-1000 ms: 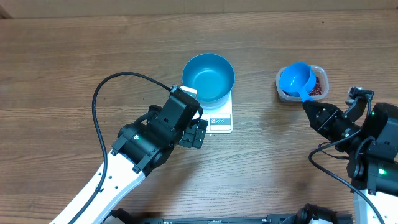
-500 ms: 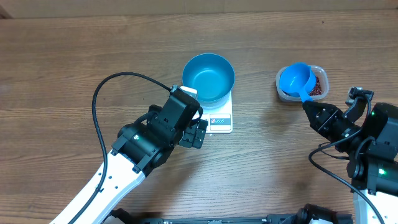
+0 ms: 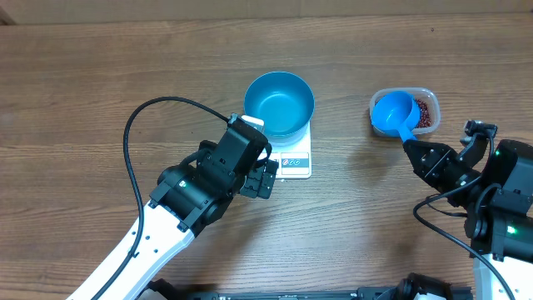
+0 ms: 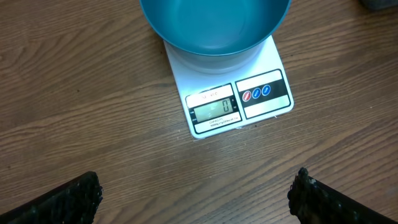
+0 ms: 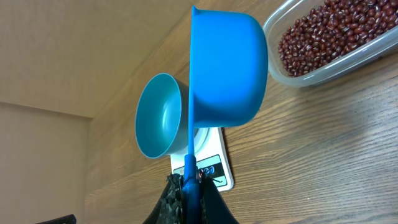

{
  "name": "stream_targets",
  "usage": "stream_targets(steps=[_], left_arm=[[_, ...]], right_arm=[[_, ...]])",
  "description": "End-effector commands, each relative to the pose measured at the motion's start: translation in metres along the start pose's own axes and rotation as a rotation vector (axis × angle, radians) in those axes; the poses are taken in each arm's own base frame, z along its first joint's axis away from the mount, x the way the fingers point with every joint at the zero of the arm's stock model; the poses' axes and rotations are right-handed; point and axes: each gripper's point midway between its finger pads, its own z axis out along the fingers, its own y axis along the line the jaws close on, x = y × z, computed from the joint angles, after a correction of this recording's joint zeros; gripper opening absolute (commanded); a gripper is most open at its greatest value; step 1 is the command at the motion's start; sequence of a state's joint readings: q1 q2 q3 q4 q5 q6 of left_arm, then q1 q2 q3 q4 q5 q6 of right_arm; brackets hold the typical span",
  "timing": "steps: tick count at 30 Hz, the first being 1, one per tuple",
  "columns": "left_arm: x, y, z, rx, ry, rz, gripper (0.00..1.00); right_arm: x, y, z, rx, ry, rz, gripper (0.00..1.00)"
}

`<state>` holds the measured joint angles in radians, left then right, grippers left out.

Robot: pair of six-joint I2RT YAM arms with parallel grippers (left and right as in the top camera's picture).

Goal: Scoop item into bowl and weigh 150g on scale
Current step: 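Tilt the scoop and lower it into the bean tub with right gripper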

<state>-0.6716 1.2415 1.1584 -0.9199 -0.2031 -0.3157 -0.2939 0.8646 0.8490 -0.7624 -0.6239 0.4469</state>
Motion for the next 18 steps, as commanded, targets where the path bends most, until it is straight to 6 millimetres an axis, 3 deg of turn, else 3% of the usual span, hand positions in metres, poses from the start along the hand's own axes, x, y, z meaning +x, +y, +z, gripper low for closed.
stream_targets(steps=[1,18], left_arm=[[-0.0105,0.0014,-0.0089,0.003,-0.039,-0.015,1.0],[-0.0105,0.0015,-0.0089,0.003,-0.039,-0.015,0.99]], right_arm=[[-0.0093,0.0131,-0.009,-0.024,-0.034,-0.04,0.04],[-0.0006,0.0131,-0.0089,-0.033,0.003,-0.063,0.04]])
